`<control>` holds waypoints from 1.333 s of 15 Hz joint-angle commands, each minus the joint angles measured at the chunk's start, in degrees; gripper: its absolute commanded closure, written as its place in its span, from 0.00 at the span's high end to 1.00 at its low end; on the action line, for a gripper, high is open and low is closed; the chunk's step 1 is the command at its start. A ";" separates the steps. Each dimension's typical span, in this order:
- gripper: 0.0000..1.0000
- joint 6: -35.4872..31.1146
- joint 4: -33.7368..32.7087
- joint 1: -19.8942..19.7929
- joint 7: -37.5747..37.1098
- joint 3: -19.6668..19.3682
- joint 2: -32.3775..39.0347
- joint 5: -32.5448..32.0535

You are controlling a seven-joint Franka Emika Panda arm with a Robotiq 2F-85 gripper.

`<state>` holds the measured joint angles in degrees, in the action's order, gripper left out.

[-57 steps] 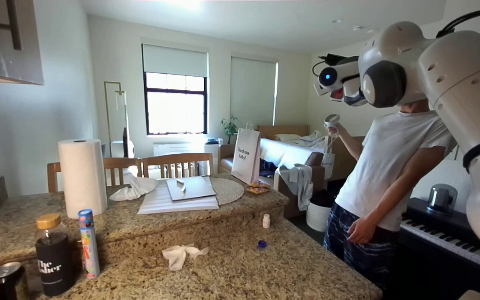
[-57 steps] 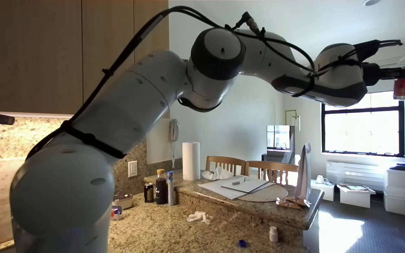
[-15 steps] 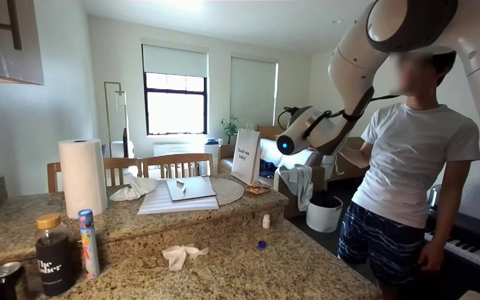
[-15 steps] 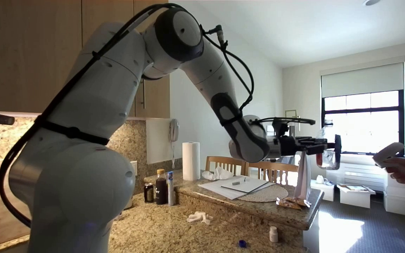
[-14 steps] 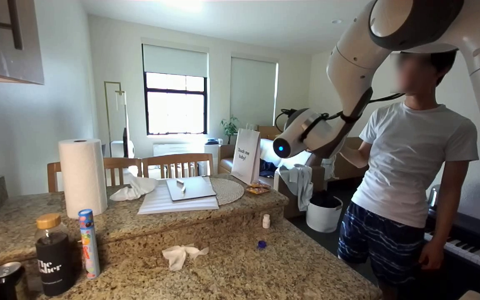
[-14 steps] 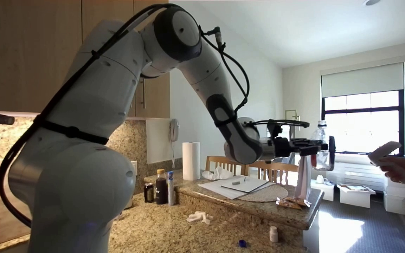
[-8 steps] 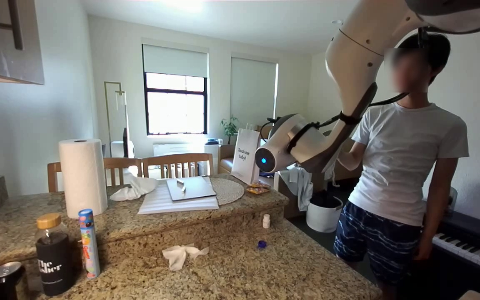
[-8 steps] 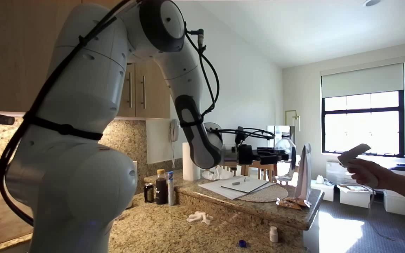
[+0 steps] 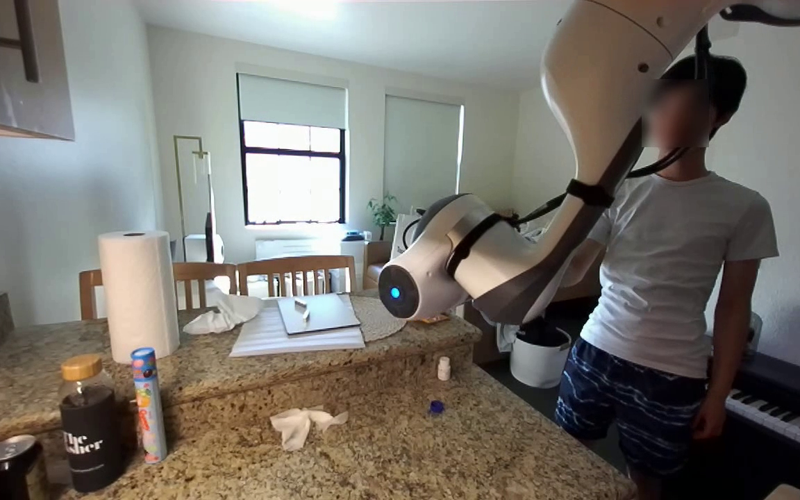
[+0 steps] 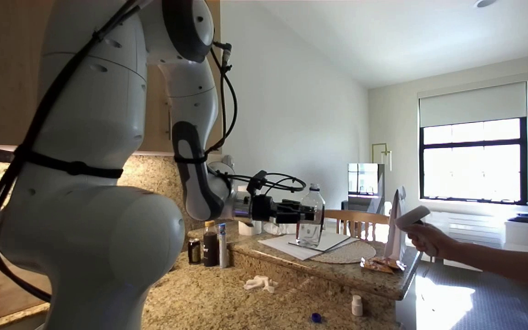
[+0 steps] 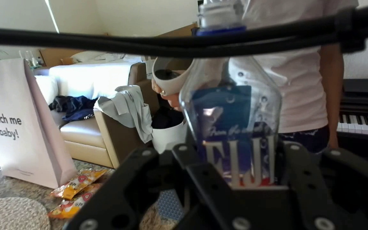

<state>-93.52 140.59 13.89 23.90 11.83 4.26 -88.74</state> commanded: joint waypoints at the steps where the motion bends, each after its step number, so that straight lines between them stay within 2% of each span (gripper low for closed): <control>1: 0.22 6.50 -0.69 2.84 -6.73 3.80 1.82 6.90; 4: 0.22 11.28 -1.77 5.02 -15.25 5.76 7.24 8.33; 5: 0.22 11.22 -1.50 5.22 -16.52 5.92 8.07 7.39; 6: 0.22 8.12 -0.16 4.31 -16.43 5.64 5.82 5.74; 7: 0.47 8.51 -0.69 4.55 -14.39 6.10 6.91 7.18; 11: 0.47 8.46 -1.08 4.31 -15.45 5.94 7.61 6.90; 12: 0.22 8.46 -1.17 4.31 -15.45 5.94 7.61 6.90; 15: 0.22 16.27 -6.84 7.51 -19.44 7.71 16.00 14.51; 18: 0.22 22.57 -16.02 10.56 -25.70 8.72 25.40 22.01; 20: 0.22 27.05 -23.08 12.73 -29.14 7.11 32.43 23.03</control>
<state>-73.96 127.85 24.39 0.22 20.14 26.68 -68.36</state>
